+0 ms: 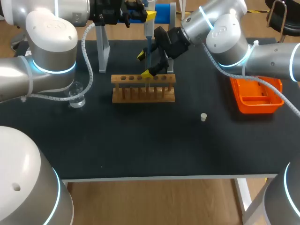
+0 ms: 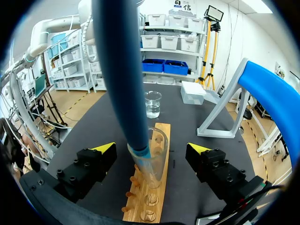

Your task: Invert the test tube, pick up the pipette, mount the tip to pipette, aspirate from beaker and dispense into the tube, eject the tip, return the pipette, and cap with the stopper.

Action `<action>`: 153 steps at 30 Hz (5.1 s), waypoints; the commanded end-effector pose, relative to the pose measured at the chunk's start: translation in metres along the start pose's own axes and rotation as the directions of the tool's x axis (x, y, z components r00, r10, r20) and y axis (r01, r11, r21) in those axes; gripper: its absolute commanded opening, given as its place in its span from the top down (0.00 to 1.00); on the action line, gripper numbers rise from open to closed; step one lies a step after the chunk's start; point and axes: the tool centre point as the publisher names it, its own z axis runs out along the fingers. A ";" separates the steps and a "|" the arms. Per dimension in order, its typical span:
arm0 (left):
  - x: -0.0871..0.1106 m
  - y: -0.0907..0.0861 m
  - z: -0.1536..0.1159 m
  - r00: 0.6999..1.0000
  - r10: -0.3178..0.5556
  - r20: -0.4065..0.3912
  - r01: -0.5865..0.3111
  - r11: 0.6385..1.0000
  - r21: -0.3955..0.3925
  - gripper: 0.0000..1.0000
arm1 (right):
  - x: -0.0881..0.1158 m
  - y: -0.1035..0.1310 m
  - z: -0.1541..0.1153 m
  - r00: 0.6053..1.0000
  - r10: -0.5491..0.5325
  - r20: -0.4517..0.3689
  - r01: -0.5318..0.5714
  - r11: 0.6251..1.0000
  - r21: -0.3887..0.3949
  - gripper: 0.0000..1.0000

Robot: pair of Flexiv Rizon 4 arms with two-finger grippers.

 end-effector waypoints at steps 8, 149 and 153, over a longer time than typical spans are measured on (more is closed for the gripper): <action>0.001 0.000 -0.001 1.000 0.001 0.002 -0.001 1.000 0.003 1.00 | 0.001 0.000 -0.001 1.000 0.000 0.001 0.000 1.000 0.002 0.00; 0.001 0.000 -0.001 1.000 0.001 0.002 -0.001 1.000 0.003 1.00 | 0.017 0.230 -0.194 0.980 -0.007 0.201 0.087 0.915 -0.394 1.00; 0.001 0.000 -0.001 1.000 0.001 0.002 -0.001 1.000 0.003 1.00 | 0.015 0.229 -0.191 0.981 -0.007 0.194 0.089 0.906 -0.414 1.00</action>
